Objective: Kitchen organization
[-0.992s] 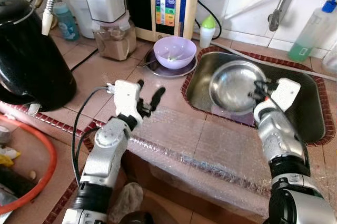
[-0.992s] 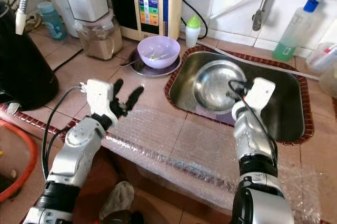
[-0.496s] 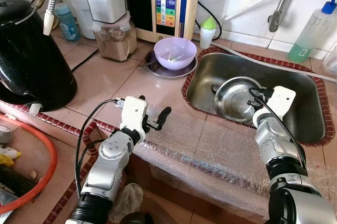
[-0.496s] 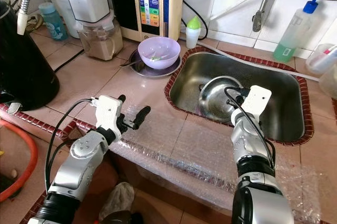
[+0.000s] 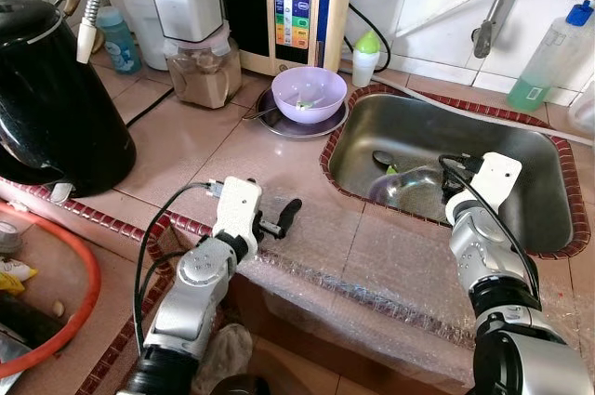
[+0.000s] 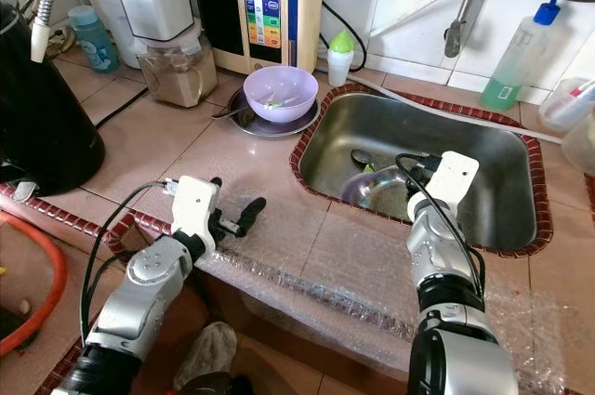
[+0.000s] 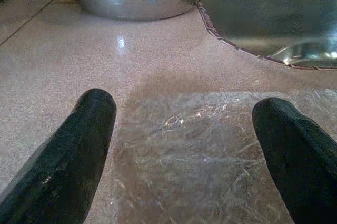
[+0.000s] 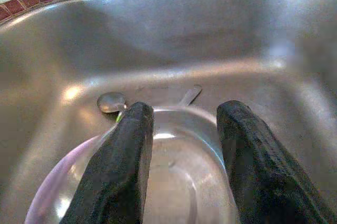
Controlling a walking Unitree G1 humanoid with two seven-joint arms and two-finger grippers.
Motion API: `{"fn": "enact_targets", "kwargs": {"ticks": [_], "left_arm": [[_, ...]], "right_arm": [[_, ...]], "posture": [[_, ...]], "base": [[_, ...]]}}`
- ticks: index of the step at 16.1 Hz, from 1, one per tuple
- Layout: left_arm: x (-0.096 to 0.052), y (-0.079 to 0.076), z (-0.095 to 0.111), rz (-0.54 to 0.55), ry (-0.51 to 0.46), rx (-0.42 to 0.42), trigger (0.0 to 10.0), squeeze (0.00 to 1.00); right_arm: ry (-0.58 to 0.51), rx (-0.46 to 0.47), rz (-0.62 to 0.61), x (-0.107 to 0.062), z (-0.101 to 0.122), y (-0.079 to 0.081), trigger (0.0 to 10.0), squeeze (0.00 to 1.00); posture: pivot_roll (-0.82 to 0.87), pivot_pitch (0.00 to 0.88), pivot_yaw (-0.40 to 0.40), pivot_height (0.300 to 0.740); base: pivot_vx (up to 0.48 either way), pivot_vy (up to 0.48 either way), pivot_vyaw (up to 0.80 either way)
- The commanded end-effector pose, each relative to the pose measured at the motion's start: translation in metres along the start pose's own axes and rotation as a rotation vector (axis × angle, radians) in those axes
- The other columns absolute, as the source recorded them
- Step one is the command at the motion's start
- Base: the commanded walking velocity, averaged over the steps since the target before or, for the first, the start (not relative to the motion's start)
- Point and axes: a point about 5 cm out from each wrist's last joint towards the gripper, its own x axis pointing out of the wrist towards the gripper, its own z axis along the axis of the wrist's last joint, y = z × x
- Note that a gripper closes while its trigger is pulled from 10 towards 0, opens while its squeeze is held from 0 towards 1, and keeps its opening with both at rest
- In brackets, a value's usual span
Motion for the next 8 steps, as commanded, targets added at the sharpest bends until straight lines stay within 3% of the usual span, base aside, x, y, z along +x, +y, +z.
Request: {"fn": "enact_targets", "kwargs": {"ticks": [1, 2, 5, 8], "left_arm": [[-0.002, 0.002, 0.001, 0.024, -0.005, 0.008, 10.0, 0.0], [-0.001, 0.005, 0.003, 0.063, -0.013, 0.004, 10.0, 0.0], [-0.002, 0.003, 0.011, 0.044, -0.045, -0.053, 10.0, 0.0], [-0.003, 0.002, 0.012, 0.056, -0.043, -0.1, 10.0, 0.0]], "right_arm": [[0.099, -0.005, -0.013, -0.007, -0.027, -0.004, 10.0, 1.0], [0.098, -0.019, 0.004, -0.009, -0.031, -0.003, 10.0, 1.0], [0.063, -0.1, 0.062, -0.017, -0.036, 0.003, 10.0, 1.0], [0.071, -0.095, 0.068, -0.019, -0.039, 0.002, 10.0, 1.0]], "posture": [[-0.01, 0.0, 0.046, 0.74], [-0.01, 0.0, 0.046, 0.74], [-0.01, 0.0, 0.044, 0.74], [-0.01, 0.0, 0.045, 0.74]], "base": [[0.0, 0.0, 0.0], [0.0, 0.0, 0.0], [0.0, 0.0, 0.0], [0.0, 0.0, 0.0]]}}
